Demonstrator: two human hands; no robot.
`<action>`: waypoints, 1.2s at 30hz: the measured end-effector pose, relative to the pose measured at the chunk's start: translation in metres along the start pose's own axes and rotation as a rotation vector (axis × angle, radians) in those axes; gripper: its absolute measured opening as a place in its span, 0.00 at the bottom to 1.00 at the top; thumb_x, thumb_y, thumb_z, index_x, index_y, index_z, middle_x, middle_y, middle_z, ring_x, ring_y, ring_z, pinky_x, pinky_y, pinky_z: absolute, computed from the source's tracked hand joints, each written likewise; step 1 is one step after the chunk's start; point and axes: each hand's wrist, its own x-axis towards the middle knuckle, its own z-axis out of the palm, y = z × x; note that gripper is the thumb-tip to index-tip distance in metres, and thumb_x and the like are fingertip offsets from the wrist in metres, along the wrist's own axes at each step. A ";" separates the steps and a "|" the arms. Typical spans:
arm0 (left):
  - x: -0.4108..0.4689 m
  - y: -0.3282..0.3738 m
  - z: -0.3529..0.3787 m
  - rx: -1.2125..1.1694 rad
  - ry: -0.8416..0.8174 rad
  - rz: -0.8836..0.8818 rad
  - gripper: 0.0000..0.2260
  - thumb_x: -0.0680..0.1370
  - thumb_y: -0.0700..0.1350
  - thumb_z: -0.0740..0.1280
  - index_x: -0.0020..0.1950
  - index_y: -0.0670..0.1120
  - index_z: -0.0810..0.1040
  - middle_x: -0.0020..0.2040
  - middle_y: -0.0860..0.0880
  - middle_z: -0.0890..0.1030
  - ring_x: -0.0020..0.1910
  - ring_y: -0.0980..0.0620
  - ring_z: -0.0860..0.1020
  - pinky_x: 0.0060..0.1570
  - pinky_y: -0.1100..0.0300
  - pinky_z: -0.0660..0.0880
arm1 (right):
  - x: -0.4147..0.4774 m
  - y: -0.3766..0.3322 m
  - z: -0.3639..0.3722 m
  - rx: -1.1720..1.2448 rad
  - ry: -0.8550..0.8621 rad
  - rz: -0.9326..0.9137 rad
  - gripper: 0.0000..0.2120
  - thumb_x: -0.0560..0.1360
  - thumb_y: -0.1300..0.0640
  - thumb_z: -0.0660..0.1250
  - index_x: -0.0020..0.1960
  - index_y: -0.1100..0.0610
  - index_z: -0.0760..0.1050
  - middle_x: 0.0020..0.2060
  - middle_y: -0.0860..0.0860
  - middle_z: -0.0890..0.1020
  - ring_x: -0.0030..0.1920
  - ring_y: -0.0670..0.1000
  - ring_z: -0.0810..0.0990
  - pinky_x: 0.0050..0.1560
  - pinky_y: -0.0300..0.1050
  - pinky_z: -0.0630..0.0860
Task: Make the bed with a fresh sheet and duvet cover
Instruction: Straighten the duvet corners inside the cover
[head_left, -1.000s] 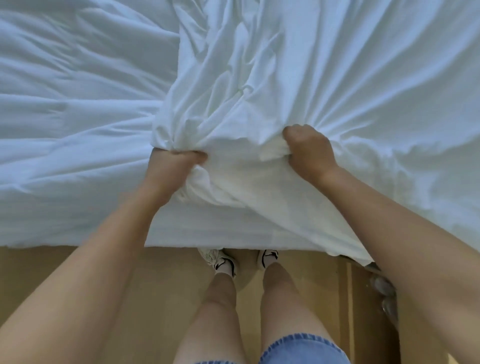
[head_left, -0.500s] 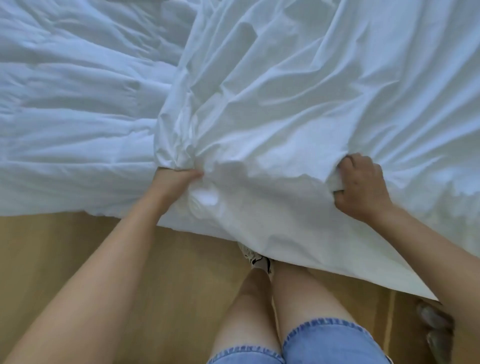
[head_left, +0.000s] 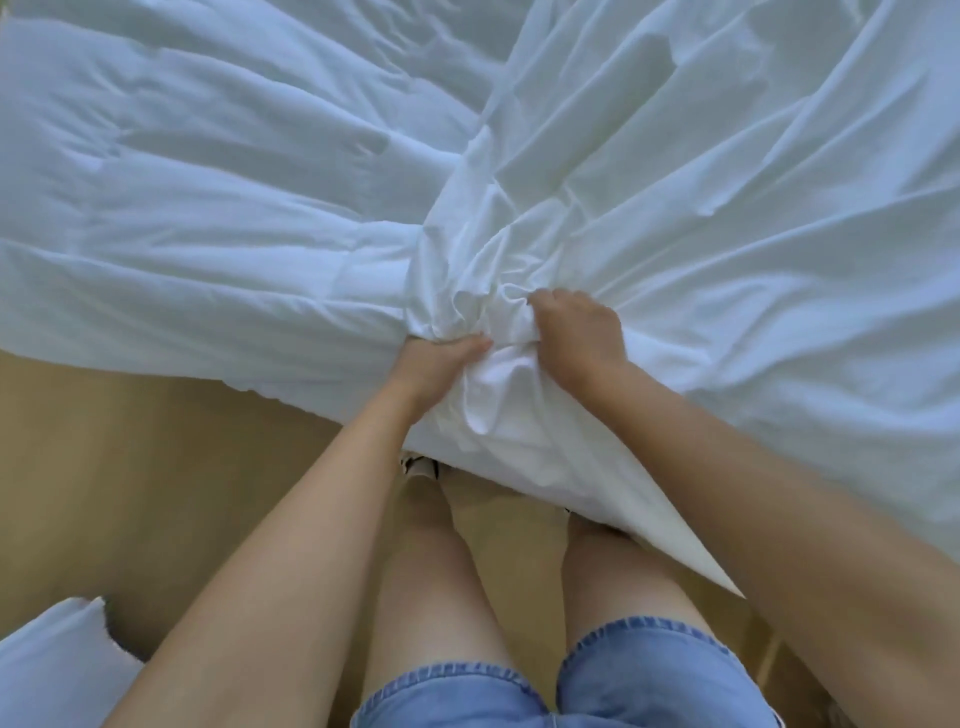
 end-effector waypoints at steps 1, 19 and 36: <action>0.004 -0.001 -0.004 0.040 -0.058 -0.007 0.16 0.67 0.49 0.76 0.54 0.50 0.80 0.51 0.51 0.83 0.53 0.50 0.80 0.54 0.55 0.77 | -0.002 0.002 0.001 -0.010 0.022 0.020 0.14 0.76 0.64 0.56 0.61 0.60 0.70 0.54 0.57 0.77 0.55 0.60 0.75 0.47 0.50 0.69; 0.011 0.053 -0.313 0.320 0.054 0.151 0.31 0.62 0.52 0.77 0.63 0.51 0.72 0.57 0.52 0.77 0.60 0.49 0.75 0.56 0.58 0.70 | -0.030 -0.078 -0.001 0.012 0.134 0.482 0.17 0.63 0.74 0.68 0.52 0.71 0.75 0.46 0.67 0.78 0.47 0.68 0.76 0.41 0.59 0.75; 0.084 0.069 -0.262 -0.189 -0.067 -0.041 0.09 0.73 0.41 0.71 0.52 0.46 0.79 0.47 0.47 0.83 0.49 0.46 0.82 0.49 0.51 0.79 | 0.135 -0.234 -0.004 -0.018 0.037 0.105 0.11 0.67 0.71 0.61 0.49 0.64 0.72 0.44 0.58 0.76 0.44 0.59 0.74 0.37 0.45 0.62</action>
